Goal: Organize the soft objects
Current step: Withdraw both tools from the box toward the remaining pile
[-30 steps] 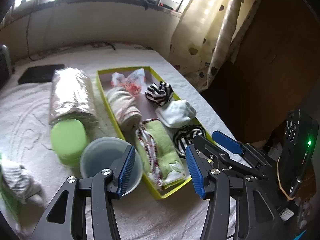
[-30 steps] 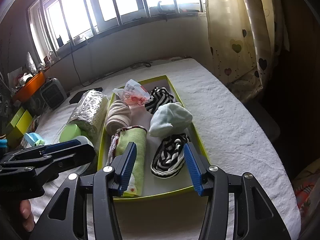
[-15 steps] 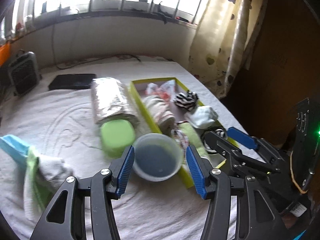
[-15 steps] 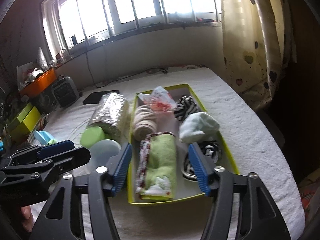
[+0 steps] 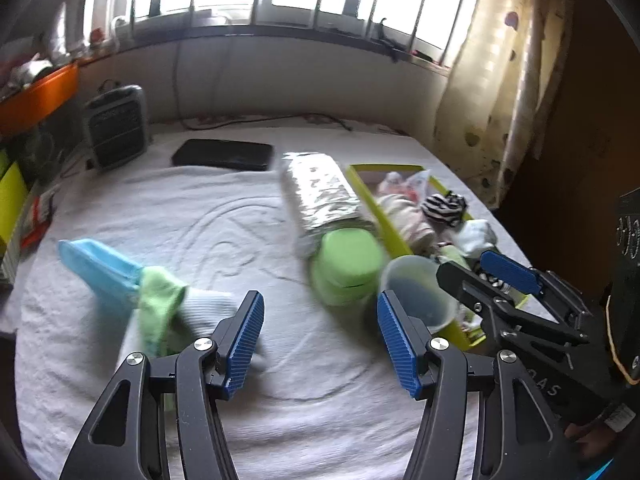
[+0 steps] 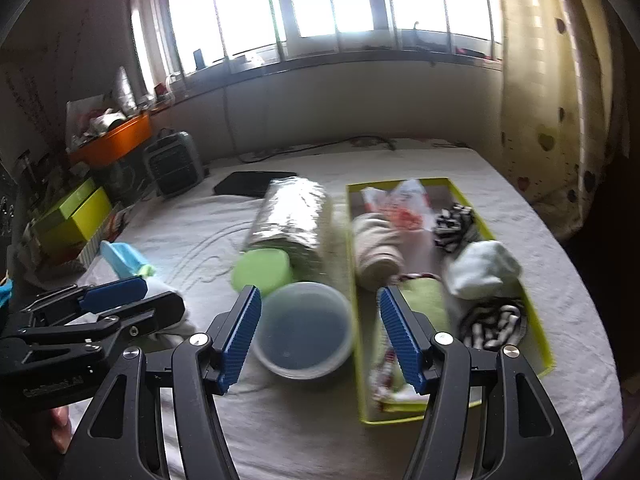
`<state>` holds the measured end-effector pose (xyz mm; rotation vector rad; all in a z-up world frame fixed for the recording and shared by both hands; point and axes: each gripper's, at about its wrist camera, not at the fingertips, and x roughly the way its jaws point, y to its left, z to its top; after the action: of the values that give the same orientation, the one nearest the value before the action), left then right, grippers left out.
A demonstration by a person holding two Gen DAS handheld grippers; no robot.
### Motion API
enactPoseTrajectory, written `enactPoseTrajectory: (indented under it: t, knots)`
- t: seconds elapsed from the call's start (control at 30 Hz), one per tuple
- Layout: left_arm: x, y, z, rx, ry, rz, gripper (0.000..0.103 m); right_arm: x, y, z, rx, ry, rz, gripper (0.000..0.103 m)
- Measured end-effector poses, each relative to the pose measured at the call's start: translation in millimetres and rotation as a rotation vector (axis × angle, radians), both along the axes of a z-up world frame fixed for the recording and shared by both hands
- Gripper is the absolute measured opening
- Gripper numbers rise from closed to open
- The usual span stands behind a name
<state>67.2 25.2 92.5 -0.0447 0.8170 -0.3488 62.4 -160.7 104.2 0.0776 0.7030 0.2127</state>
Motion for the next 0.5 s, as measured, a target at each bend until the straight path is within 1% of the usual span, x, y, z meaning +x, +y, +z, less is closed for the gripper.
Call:
enactPoseTrajectory:
  t: [0.2,0.33,0.5]
  knots:
    - [-1.8,29.8,-7.4,0.02,0.005,0.045,0.059,3.6,26.9,0.0,-0.013,-0.007,0.071,0.063]
    - [-0.6,57.3,-15.0,0.012,0.028,0.095,0.059,6.1,40.8,-2.4,-0.008,-0.002,0.107,0.064]
    - [-2.0,92.1,-25.4,0.008,0.048,0.15,0.061,11.5,63.0,-8.7,-0.028,0.016,0.168,0.064]
